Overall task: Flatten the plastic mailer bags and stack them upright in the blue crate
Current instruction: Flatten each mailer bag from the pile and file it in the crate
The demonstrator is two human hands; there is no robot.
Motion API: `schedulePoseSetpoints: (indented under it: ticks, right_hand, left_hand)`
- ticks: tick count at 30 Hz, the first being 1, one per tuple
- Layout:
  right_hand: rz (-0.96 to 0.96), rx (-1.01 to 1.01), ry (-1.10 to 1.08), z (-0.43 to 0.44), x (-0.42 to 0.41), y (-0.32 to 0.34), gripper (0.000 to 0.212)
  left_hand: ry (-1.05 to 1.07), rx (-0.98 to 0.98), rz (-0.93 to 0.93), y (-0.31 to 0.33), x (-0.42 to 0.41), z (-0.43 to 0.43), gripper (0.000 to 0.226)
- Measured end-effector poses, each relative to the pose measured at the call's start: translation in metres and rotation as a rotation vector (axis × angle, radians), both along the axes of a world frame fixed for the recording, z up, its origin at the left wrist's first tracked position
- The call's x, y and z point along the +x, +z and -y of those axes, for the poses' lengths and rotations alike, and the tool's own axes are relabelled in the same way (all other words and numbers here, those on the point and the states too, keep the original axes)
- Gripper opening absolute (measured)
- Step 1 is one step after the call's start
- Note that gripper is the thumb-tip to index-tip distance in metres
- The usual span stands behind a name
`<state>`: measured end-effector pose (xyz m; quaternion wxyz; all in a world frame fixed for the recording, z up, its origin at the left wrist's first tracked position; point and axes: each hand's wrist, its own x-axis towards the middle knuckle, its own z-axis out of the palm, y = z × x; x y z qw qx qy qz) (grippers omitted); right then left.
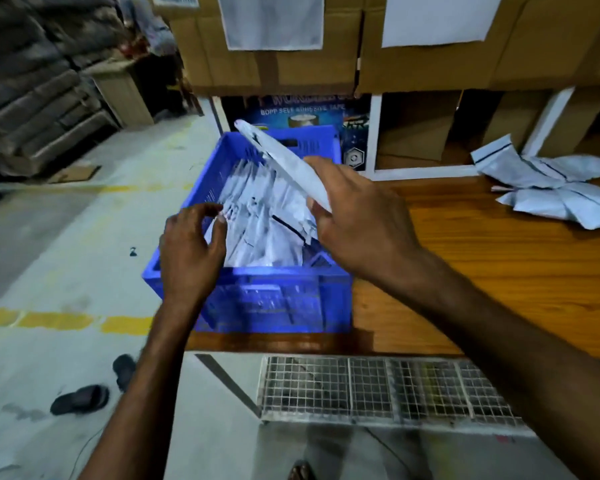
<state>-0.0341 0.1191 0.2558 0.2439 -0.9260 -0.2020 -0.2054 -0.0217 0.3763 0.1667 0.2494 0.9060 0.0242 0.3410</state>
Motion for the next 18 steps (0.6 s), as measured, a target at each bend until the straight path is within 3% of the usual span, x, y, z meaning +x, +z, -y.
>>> schedulePoseSetpoints:
  ticks: [3,6,8,11,14,17,18]
  right_hand:
    - [-0.082,-0.080,-0.051,-0.063,0.041,0.001,0.039]
    - [-0.334,-0.304,-0.194,-0.095,0.067,-0.012,0.039]
    - [-0.529,-0.444,-0.259,-0.101,0.075,-0.027,0.038]
    - [-0.659,-0.527,-0.319,-0.104,0.084,-0.056,0.041]
    - [-0.858,-0.335,-0.339,-0.106,0.102,-0.087,0.069]
    - [-1.020,-0.026,-0.245,-0.112,0.124,-0.109,0.128]
    - [-1.051,0.051,-0.230,-0.111,0.129,-0.109,0.122]
  left_hand:
    - [-0.086,0.184,-0.261,0.004,0.040,-0.054,0.040]
    - [-0.228,0.357,-0.457,0.010,0.069,-0.080,0.055]
    - [-0.314,0.414,-0.488,0.013,0.085,-0.090,0.059]
    - [-0.417,0.460,-0.487,0.011,0.103,-0.098,0.058]
    - [-0.498,0.490,-0.469,0.001,0.108,-0.095,0.055]
    - [-0.502,0.490,-0.433,-0.001,0.106,-0.094,0.053]
    - [-0.496,0.470,-0.427,-0.001,0.105,-0.094,0.052]
